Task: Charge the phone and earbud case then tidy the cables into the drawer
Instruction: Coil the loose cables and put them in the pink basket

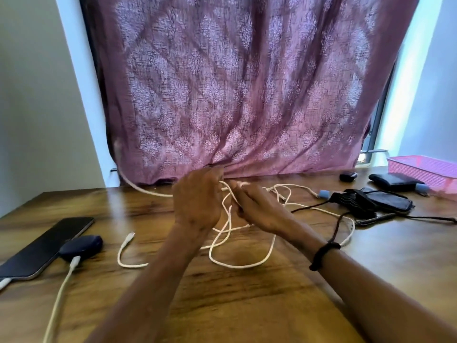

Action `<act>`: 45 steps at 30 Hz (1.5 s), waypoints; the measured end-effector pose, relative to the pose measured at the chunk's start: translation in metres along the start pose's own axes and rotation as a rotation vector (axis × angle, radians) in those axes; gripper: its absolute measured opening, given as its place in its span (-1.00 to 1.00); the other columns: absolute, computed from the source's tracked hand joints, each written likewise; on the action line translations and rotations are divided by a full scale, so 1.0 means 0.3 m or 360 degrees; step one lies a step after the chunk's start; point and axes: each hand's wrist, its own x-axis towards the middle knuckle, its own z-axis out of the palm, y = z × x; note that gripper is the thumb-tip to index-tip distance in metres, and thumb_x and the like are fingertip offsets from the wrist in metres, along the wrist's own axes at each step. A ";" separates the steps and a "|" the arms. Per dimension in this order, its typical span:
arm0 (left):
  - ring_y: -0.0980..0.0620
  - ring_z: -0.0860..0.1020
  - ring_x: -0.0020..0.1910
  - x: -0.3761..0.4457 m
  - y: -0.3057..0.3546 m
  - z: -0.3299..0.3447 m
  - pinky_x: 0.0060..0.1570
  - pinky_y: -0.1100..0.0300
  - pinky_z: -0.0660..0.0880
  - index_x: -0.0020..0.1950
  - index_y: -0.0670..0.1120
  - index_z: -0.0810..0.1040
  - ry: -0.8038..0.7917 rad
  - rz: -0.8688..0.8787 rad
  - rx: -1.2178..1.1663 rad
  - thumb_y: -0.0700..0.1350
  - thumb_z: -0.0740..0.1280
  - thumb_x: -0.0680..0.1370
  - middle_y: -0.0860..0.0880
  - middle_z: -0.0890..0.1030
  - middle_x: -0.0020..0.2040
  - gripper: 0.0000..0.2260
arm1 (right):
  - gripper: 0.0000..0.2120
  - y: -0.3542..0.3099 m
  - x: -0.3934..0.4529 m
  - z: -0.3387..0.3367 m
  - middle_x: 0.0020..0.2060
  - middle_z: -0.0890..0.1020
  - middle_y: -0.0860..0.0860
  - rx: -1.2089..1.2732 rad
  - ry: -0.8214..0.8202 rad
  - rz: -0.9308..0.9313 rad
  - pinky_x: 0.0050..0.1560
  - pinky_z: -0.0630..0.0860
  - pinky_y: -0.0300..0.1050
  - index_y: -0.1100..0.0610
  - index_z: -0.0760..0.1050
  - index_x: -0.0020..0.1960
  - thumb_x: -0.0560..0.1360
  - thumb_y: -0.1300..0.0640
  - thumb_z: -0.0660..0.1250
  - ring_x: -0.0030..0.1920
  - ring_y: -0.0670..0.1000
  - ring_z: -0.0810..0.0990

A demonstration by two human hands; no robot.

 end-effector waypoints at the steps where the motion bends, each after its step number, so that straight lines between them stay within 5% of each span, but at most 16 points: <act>1: -0.19 0.60 -0.36 0.003 -0.023 0.003 -0.34 0.16 0.21 -0.31 0.02 0.42 -0.0010 -0.0017 -0.0024 -0.26 0.48 0.31 -0.04 0.60 -0.38 -0.73 | -0.36 -0.030 -0.008 0.013 -0.51 0.39 -0.01 0.0301 -0.0181 0.0204 -0.41 0.31 -0.15 0.09 0.31 -0.37 0.67 -0.33 -0.04 -0.52 0.00 0.35; 3: -0.18 0.61 -0.34 0.002 -0.067 0.021 -0.35 0.16 0.23 -0.30 0.04 0.34 -0.0060 -0.0052 -0.0009 -0.23 0.48 0.31 -0.03 0.61 -0.37 -0.67 | -0.30 -0.076 -0.022 0.017 -0.56 0.23 0.00 0.1033 -0.0561 0.0489 -0.49 0.13 -0.16 0.08 0.24 -0.38 0.59 -0.47 -0.11 -0.58 -0.01 0.15; 6: -0.15 0.66 -0.30 -0.015 -0.078 0.024 -0.39 0.16 0.40 -0.25 0.01 0.51 -0.0210 -0.0017 0.0073 -0.13 0.53 0.32 -0.02 0.65 -0.32 -0.80 | -0.36 -0.130 -0.025 0.009 -0.56 0.13 -0.03 0.2024 -0.0915 0.0373 -0.45 0.04 -0.08 0.09 0.19 -0.32 0.64 -0.41 -0.07 -0.58 -0.05 0.01; 9: -0.14 0.65 -0.39 -0.030 -0.036 0.022 -0.42 0.22 0.33 -0.27 0.00 0.59 -0.0172 0.0136 -0.0135 -0.02 0.60 0.27 -0.03 0.66 -0.36 -0.78 | -0.47 -0.174 -0.027 -0.013 -0.49 0.15 -0.01 0.2385 -0.0870 0.0167 -0.34 0.16 -0.05 0.11 0.27 -0.23 0.69 -0.27 -0.05 -0.53 -0.03 0.05; 14: -0.16 0.64 -0.33 -0.034 0.003 0.072 -0.42 0.11 0.39 0.01 0.03 0.58 -0.0051 0.0271 -0.0212 0.05 0.45 0.49 -0.04 0.67 -0.28 -0.83 | -0.70 -0.128 0.023 -0.055 -0.37 0.38 0.06 0.2344 -0.0070 -0.0017 -0.11 0.38 -0.02 0.17 0.44 -0.12 0.67 0.08 0.05 -0.36 0.02 0.35; 19: -0.02 0.63 -0.27 -0.036 0.007 0.056 -0.39 0.16 0.23 -0.04 0.05 0.57 0.0043 0.0485 -0.0349 0.23 0.38 0.57 0.05 0.67 -0.23 -0.75 | -0.71 -0.008 0.076 -0.088 -0.10 0.71 0.05 0.0946 0.0682 -0.0219 0.15 0.60 0.07 0.07 0.61 0.00 0.73 0.13 0.13 0.01 0.09 0.70; 22: -0.04 0.65 -0.22 -0.029 0.004 0.022 -0.40 0.10 0.39 -0.07 0.03 0.60 -0.0026 0.0566 -0.0312 0.25 0.23 0.64 0.03 0.67 -0.20 -0.67 | -0.76 0.054 0.063 -0.085 -0.09 0.67 0.00 0.0092 0.0785 -0.0285 0.05 0.58 -0.08 0.11 0.56 0.01 0.72 0.10 0.15 -0.03 -0.06 0.68; 25: -0.01 0.65 -0.21 -0.023 0.004 -0.009 -0.39 0.14 0.41 -0.03 0.05 0.60 0.0035 0.0719 -0.0340 0.19 0.29 0.63 0.06 0.65 -0.18 -0.75 | -0.79 0.074 0.048 -0.080 -0.23 0.52 -0.11 -0.0084 0.0613 -0.0222 -0.16 0.43 -0.29 0.15 0.47 -0.09 0.70 0.18 0.18 -0.20 -0.20 0.55; 29: 0.05 0.59 -0.15 -0.008 0.000 -0.031 -0.25 0.18 0.38 -0.02 0.01 0.61 0.0189 0.0691 -0.0372 0.15 0.34 0.63 0.07 0.63 -0.14 -0.77 | -0.49 0.025 0.020 -0.055 -0.44 0.47 0.02 0.0281 -0.0046 -0.0010 -0.36 0.37 -0.08 0.22 0.46 -0.27 0.73 -0.03 0.05 -0.44 0.10 0.44; 31: 0.04 0.56 -0.14 -0.002 -0.009 -0.035 -0.20 0.14 0.42 -0.03 0.00 0.60 0.0253 0.0558 -0.0394 0.14 0.33 0.63 0.05 0.61 -0.14 -0.77 | -0.17 -0.028 0.002 -0.040 -0.58 0.37 0.04 0.0792 -0.0417 0.0320 -0.49 0.22 -0.18 0.20 0.52 -0.38 0.66 -0.36 -0.15 -0.58 0.03 0.27; 33: 0.07 0.53 -0.13 0.003 -0.019 -0.032 -0.17 0.16 0.40 -0.01 -0.02 0.58 0.0227 0.0382 -0.0488 0.14 0.30 0.64 0.05 0.59 -0.14 -0.75 | -0.11 -0.059 0.003 -0.037 -0.65 0.26 -0.01 0.1261 -0.0595 0.0403 -0.52 0.03 -0.23 0.20 0.44 -0.44 0.57 -0.48 -0.20 -0.64 -0.07 0.14; 38: 0.16 0.54 -0.26 0.021 -0.020 0.016 -0.21 0.17 0.44 -0.03 -0.11 0.60 -0.0133 -0.0016 -0.1484 -0.04 0.32 0.68 0.02 0.61 -0.25 -0.82 | -0.31 -0.071 0.009 -0.051 -0.66 0.10 -0.01 0.1769 -0.0637 0.0413 -0.58 -0.02 -0.26 0.09 0.02 -0.45 0.60 -0.40 0.06 -0.68 -0.05 0.05; 42: 0.17 0.64 -0.02 0.013 -0.019 0.084 0.01 0.23 0.53 0.17 -0.15 0.69 -0.0431 -0.0273 -0.2004 -0.20 0.31 0.67 -0.04 0.74 0.02 -0.82 | -0.36 -0.055 0.015 -0.060 -0.69 0.09 -0.01 0.2130 -0.0487 0.0297 -0.59 -0.03 -0.27 0.05 0.04 -0.49 0.67 -0.21 0.11 -0.68 -0.02 -0.03; 45: 0.31 0.58 -0.16 -0.049 0.011 0.115 -0.12 0.36 0.48 0.11 -0.01 0.69 -0.0520 -0.0288 -0.1971 -0.24 0.28 0.68 0.17 0.71 -0.14 -0.78 | -0.38 -0.039 0.029 -0.069 -0.71 0.16 -0.04 0.2329 -0.0407 0.0212 -0.61 0.01 -0.26 0.03 0.09 -0.51 0.71 -0.10 0.10 -0.70 -0.04 0.00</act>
